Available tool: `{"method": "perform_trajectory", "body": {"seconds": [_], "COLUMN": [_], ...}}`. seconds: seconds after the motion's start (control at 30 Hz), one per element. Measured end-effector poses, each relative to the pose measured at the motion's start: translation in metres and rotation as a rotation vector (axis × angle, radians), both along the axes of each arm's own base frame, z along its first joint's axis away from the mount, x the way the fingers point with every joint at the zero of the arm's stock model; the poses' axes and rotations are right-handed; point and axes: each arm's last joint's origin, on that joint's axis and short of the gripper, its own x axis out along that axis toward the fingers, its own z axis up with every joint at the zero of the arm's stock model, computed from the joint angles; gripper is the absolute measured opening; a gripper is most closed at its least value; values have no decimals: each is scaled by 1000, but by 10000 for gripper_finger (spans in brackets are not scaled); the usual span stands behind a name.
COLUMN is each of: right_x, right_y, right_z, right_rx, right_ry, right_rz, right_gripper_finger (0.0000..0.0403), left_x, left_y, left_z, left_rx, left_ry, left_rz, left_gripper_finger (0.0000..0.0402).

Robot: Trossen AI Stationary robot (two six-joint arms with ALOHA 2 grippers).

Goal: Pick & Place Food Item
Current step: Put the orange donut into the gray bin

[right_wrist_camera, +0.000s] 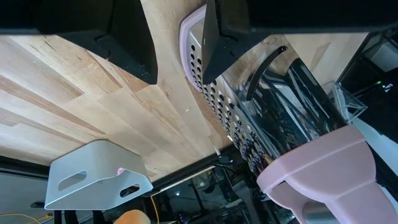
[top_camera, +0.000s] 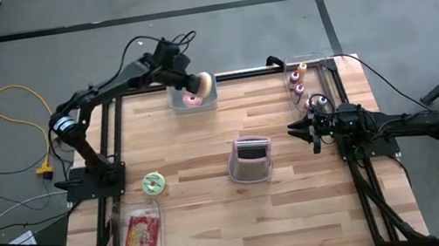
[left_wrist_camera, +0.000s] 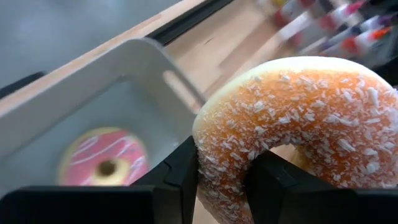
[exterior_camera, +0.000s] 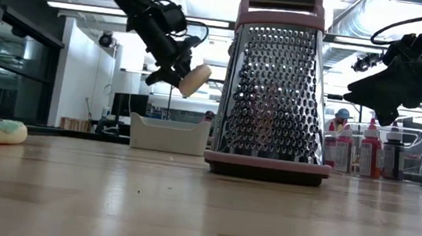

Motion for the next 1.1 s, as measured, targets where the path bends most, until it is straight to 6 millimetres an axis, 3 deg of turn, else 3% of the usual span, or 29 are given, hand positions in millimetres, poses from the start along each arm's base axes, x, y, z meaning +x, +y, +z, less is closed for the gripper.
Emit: {"method": "perform_trajectory", "body": {"seconds": [0.33, 0.73, 1.1], "right_x": [0, 0, 0], "right_y": [0, 0, 0], "right_z": [0, 0, 0], "right_rx": [0, 0, 0], "right_ry": [0, 0, 0], "right_rz": [0, 0, 0], "right_gripper_finger": [114, 114, 114], "left_x": [-11, -10, -7], "left_y": [4, 4, 1], "left_z": [13, 10, 11], "left_rx": [178, 232, 441], "left_ry": [353, 403, 495], "left_rz": [23, -24, -310], "left_gripper_finger": [100, 100, 100]}}
